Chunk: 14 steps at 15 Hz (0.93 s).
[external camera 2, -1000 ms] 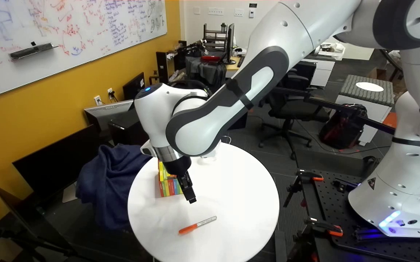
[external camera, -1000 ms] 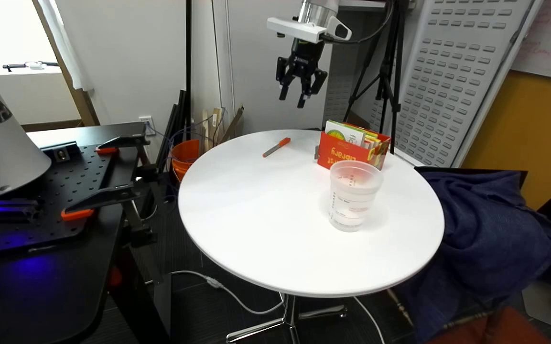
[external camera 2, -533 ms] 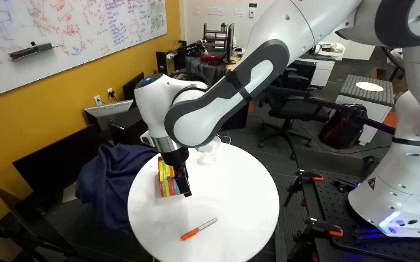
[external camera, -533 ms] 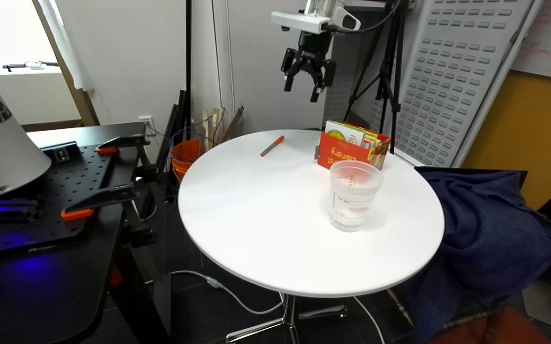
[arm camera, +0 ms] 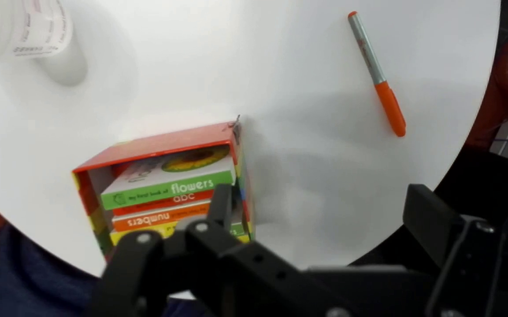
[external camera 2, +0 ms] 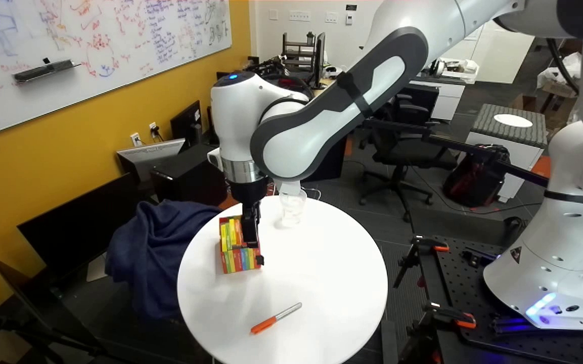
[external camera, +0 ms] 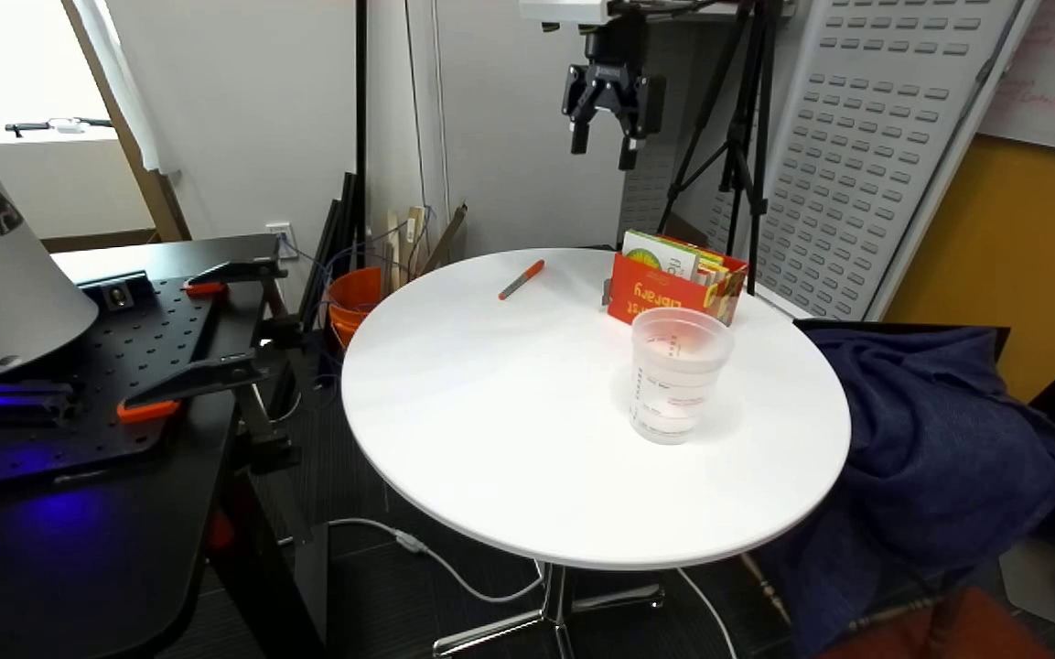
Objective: Remove the marker from the cup and place it on the table and move the cup to the left
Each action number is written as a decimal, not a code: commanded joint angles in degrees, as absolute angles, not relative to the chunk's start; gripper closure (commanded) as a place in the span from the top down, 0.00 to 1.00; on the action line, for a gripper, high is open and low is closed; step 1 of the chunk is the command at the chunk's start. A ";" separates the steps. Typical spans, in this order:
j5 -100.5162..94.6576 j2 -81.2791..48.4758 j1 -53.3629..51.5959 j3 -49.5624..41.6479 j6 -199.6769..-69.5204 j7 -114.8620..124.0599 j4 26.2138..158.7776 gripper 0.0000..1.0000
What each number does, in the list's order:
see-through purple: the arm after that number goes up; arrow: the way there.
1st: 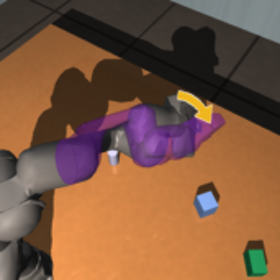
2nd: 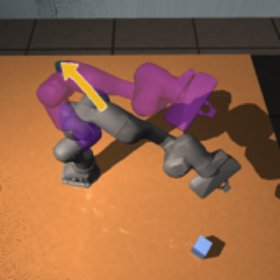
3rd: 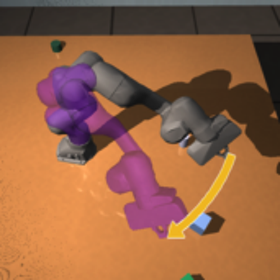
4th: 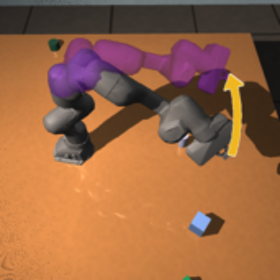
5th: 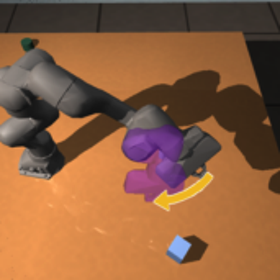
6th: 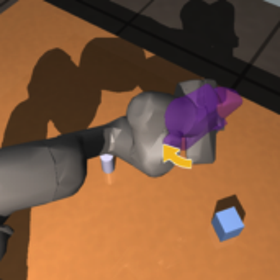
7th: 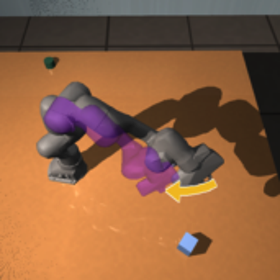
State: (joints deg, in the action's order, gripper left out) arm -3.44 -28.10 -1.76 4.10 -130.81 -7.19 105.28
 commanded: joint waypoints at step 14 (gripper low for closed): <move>-3.79 -14.67 6.42 -3.34 -142.00 -10.32 123.53 1.00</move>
State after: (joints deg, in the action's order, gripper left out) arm -3.08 -15.64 5.78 -2.56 -139.80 -8.11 121.48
